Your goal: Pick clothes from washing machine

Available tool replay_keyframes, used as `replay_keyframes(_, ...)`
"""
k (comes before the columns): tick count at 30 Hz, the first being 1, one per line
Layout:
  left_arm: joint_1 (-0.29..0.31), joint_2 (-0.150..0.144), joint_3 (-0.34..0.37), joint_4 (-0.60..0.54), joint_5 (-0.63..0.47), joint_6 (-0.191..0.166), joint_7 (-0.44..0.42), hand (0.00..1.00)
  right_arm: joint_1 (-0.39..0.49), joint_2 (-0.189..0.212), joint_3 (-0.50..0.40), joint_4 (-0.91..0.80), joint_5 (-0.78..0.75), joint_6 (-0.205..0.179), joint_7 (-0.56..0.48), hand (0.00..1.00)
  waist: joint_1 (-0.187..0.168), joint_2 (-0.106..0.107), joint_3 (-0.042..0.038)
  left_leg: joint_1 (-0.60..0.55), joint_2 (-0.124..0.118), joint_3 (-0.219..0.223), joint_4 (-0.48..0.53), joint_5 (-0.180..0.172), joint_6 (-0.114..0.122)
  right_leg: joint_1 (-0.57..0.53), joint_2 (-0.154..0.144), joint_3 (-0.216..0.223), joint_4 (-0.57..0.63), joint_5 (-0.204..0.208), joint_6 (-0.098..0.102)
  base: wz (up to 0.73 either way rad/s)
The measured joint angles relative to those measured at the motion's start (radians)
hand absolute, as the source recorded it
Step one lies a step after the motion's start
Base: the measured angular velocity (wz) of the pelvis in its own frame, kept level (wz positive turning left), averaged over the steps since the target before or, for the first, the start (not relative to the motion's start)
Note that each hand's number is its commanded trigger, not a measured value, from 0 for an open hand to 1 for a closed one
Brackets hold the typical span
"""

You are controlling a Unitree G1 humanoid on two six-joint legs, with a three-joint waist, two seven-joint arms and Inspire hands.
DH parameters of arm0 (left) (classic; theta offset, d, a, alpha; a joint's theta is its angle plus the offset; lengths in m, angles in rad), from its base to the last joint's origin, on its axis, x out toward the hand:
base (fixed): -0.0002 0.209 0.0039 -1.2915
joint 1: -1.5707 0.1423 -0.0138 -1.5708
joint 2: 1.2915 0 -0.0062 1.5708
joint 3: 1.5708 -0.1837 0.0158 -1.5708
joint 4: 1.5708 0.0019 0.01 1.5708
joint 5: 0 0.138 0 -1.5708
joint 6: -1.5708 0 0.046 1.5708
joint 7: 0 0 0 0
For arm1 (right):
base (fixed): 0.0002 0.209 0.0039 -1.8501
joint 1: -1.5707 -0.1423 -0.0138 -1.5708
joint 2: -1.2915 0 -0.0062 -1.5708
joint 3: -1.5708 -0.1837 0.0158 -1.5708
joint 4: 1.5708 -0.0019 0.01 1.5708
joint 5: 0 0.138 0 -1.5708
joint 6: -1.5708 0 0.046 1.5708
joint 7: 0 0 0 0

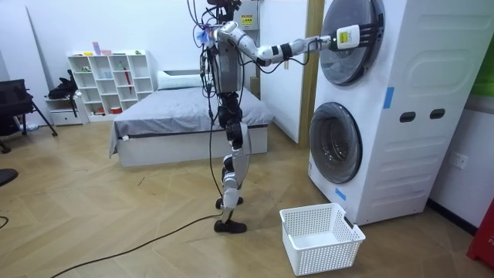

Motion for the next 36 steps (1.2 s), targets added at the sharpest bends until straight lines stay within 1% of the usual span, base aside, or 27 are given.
replay_keyframes(3, 0.001, 0.003, 0.0, 0.001, 0.0, 0.002, 0.0, 0.0, 0.0, -0.001, 0.03, -0.032, -0.028, 0.006, 0.023, 0.0, 0.003, 0.0, 0.0, -0.002, 0.0, 0.0, 0.0, 0.0, 0.0, -0.002, 0.0, -0.002, 0.0, 0.0, 0.0, 0.0)
replay_keyframes(9, 0.0, 0.009, -0.002, 0.003, -0.001, 0.002, -0.005, 0.0, -0.005, -0.004, 0.033, -0.035, -0.029, 0.016, 0.04, 0.0, 0.003, 0.001, 0.0006, 0.003, 0.0, 0.002, -0.001, 0.0, 0.0, 0.001, 0.0, 0.0, 0.0, 0.0, 0.0, -0.02)
replay_keyframes(11, 0.002, 0.009, -0.002, 0.003, 0.0, 0.003, -0.016, 0.0, -0.008, -0.008, 0.035, -0.035, -0.027, 0.018, 0.045, 0.0, 0.007, 0.003, 0.0017, 0.004, 0.0, 0.003, -0.002, 0.0, 0.0, 0.001, 0.0, 0.002, 0.0, 0.0, 0.0, -0.05)
replay_keyframes(12, -0.001, 0.009, -0.005, 0.003, -0.001, 0.003, -0.018, 0.0, -0.009, -0.017, 0.045, -0.034, -0.018, 0.019, 0.043, 0.0, 0.015, 0.004, 0.0025, 0.004, 0.0, 0.006, -0.002, 0.0, 0.0, -0.001, 0.0, 0.005, 0.0, 0.0, 0.0, -0.08)
replay_keyframes(13, -0.003, 0.01, -0.017, 0.002, -0.001, 0.003, -0.017, 0.0, -0.017, -0.029, 0.059, -0.024, -0.006, 0.019, 0.042, 0.0, 0.02, 0.004, 0.0031, 0.003, 0.0, 0.005, -0.002, 0.0, 0.0, -0.001, 0.0, 0.003, 0.0, 0.0, 0.0, -0.07)
replay_keyframes(14, 0.001, 0.01, -0.021, 0.002, -0.001, 0.003, -0.017, 0.0, -0.026, -0.031, 0.065, -0.014, -0.002, 0.019, 0.042, 0.0, 0.02, 0.005, 0.0034, 0.003, 0.0, 0.005, -0.002, 0.0, 0.0, -0.001, 0.0, 0.003, 0.0, 0.0, 0.0, 0.0)
replay_keyframes(17, 0.002, 0.011, -0.021, 0.001, 0.007, 0.009, -0.016, 0.0, -0.078, -0.032, 0.07, 0.037, 0.011, 0.035, 0.044, 0.0, 0.023, 0.005, 0.0034, -0.005, 0.001, 0.004, 0.0, 0.001, -0.001, -0.009, 0.0, -0.003, 0.0, 0.0, 0.0, -0.01)
replay_keyframes(19, 0.002, 0.012, -0.02, 0.001, 0.023, 0.018, -0.017, 0.0, -0.094, -0.036, 0.071, 0.046, 0.03, 0.048, 0.032, 0.0, 0.039, 0.005, 0.0033, -0.014, 0.002, 0.004, 0.006, 0.001, -0.001, -0.018, 0.0, -0.019, 0.002, 0.0, -0.001, -0.06)
replay_keyframes(22, 0.011, 0.013, -0.019, 0.0, 0.036, 0.026, -0.021, 0.0, -0.094, -0.05, 0.071, 0.052, 0.04, 0.048, 0.026, 0.0, 0.049, 0.005, 0.0031, -0.018, 0.003, -0.001, 0.009, 0.001, -0.001, -0.019, 0.0, -0.022, 0.002, 0.0, -0.001, 0.01)
replay_keyframes(25, 0.028, 0.013, -0.019, -0.005, 0.064, 0.031, -0.021, 0.0, -0.095, -0.052, 0.071, 0.053, 0.048, 0.048, 0.021, 0.0, 0.051, 0.006, 0.003, -0.025, 0.003, -0.004, 0.014, 0.001, -0.001, -0.021, 0.0, -0.023, 0.002, 0.0, -0.001, 0.02)
replay_keyframes(29, 0.05, 0.015, -0.017, -0.01, 0.077, 0.031, -0.021, 0.0, -0.101, -0.053, 0.07, 0.075, 0.049, 0.046, 0.017, 0.0, 0.051, 0.009, 0.0022, -0.027, 0.002, -0.014, 0.017, 0.001, -0.001, -0.018, -0.001, -0.042, 0.001, 0.001, -0.001, 0.08)
replay_keyframes(31, 0.067, 0.018, -0.014, -0.012, 0.107, 0.034, -0.03, 0.0, -0.127, -0.053, 0.069, 0.117, 0.044, 0.045, 0.02, 0.0, 0.055, 0.016, 0.0034, -0.031, 0.002, -0.023, 0.022, 0.0, -0.001, -0.016, 0.0, -0.052, 0.001, 0.001, -0.002, 0.09)
replay_keyframes(33, 0.085, 0.017, -0.008, -0.019, 0.133, 0.041, -0.041, 0.0, -0.137, -0.054, 0.068, 0.135, 0.036, 0.044, 0.021, 0.0, 0.055, 0.024, 0.0025, -0.032, 0.002, -0.029, 0.024, 0.0, -0.001, -0.012, -0.001, -0.061, 0.001, 0.001, -0.002, 0.12)
replay_keyframes(34, 0.092, 0.018, -0.001, -0.019, 0.146, 0.047, -0.043, 0.0, -0.138, -0.055, 0.068, 0.144, 0.033, 0.04, 0.022, 0.0, 0.055, 0.028, 0.0031, -0.031, 0.002, -0.037, 0.025, 0.0, -0.002, -0.007, -0.001, -0.074, 0.001, 0.001, -0.002, 0.15)
replay_keyframes(35, 0.095, 0.019, 0.003, -0.019, 0.146, 0.05, -0.043, 0.0, -0.139, -0.056, 0.068, 0.155, 0.032, 0.035, 0.026, 0.0, 0.055, 0.03, 0.0029, -0.031, 0.001, -0.042, 0.025, 0.001, -0.002, -0.004, -0.001, -0.077, 0.001, 0.001, -0.002, 0.21)
replay_keyframes(36, 0.093, 0.021, 0.006, -0.018, 0.146, 0.053, -0.045, 0.0, -0.143, -0.066, 0.069, 0.188, 0.04, 0.023, 0.038, 0.0, 0.057, 0.034, 0.0024, -0.03, 0.001, -0.052, 0.027, 0.002, -0.004, 0.001, 0.0, -0.084, 0.001, 0.001, -0.002, 0.21)
